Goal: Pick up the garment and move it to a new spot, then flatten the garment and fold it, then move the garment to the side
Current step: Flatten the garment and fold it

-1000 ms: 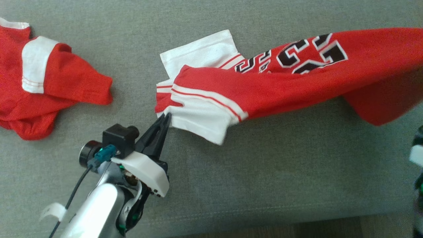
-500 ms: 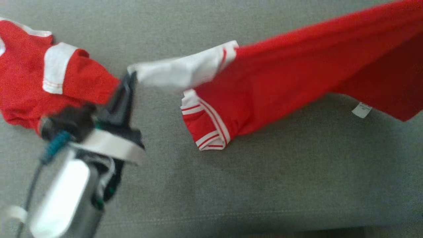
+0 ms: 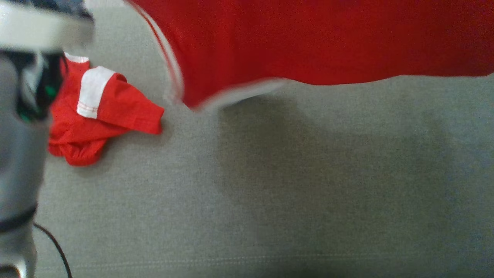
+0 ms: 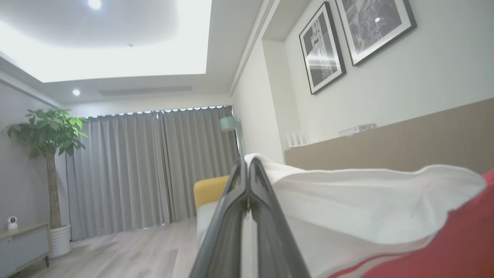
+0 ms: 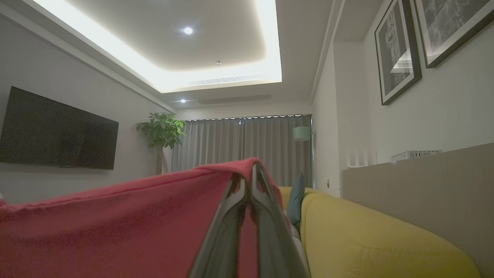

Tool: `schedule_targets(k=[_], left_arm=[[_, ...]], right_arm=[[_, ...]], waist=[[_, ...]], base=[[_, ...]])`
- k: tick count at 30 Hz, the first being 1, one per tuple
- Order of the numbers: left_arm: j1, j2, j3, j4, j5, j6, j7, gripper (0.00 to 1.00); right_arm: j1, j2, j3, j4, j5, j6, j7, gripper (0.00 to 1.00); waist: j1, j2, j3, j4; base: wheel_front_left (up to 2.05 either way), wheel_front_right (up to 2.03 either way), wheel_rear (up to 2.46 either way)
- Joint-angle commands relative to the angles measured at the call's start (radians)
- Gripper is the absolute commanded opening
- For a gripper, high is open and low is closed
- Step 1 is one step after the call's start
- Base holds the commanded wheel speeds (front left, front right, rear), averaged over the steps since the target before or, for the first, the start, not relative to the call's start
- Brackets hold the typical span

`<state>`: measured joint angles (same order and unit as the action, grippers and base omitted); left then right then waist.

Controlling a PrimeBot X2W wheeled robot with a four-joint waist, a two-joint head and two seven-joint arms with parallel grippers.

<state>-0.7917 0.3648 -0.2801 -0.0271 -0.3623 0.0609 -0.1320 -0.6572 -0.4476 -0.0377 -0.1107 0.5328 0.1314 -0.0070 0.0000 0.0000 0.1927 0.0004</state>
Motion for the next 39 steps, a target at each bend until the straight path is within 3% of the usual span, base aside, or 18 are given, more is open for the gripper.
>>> schedule_targets(k=[1,13,21,28,33,39], left_arm=[[-0.088,0.049,0.046,-0.015,0.009,-0.006,0.014,0.0],[-0.377,0.008,0.005,0.242,-0.007,-0.066,0.062,0.0],[-0.458,-0.01,-0.028,0.439,-0.003,-0.105,0.028,0.0],[-0.591,-0.02,-0.048,0.67,0.025,-0.13,-0.067,0.0],[-0.702,-0.026,-0.019,0.793,0.03,-0.111,-0.117,0.0],[-0.801,-0.076,-0.013,0.903,0.026,-0.118,-0.128,0.0]], right_arm=[[-0.045,-0.022,0.013,-0.014,0.012,-0.001,0.024,0.0],[-0.157,0.004,0.077,0.12,0.06,-0.001,0.145,0.0],[-0.211,0.051,0.135,0.222,0.059,-0.001,0.164,0.0],[-0.403,0.129,0.199,0.472,0.017,-0.001,0.084,0.0],[-0.576,0.183,0.224,0.682,-0.031,-0.001,-0.033,0.0],[-0.733,0.205,0.282,0.88,-0.083,-0.001,-0.11,0.0]], waist=[[0.0,0.0,-0.02,-0.002],[0.0,0.0,-0.094,-0.016],[0.0,0.0,-0.049,-0.031],[0.0,0.0,0.009,-0.066],[0.0,0.0,0.045,-0.088],[0.0,0.0,0.16,-0.066]], base=[[0.0,0.0,0.0],[0.0,0.0,0.0],[0.0,0.0,0.0],[0.0,0.0,0.0],[0.0,0.0,0.0],[0.0,0.0,0.0]])
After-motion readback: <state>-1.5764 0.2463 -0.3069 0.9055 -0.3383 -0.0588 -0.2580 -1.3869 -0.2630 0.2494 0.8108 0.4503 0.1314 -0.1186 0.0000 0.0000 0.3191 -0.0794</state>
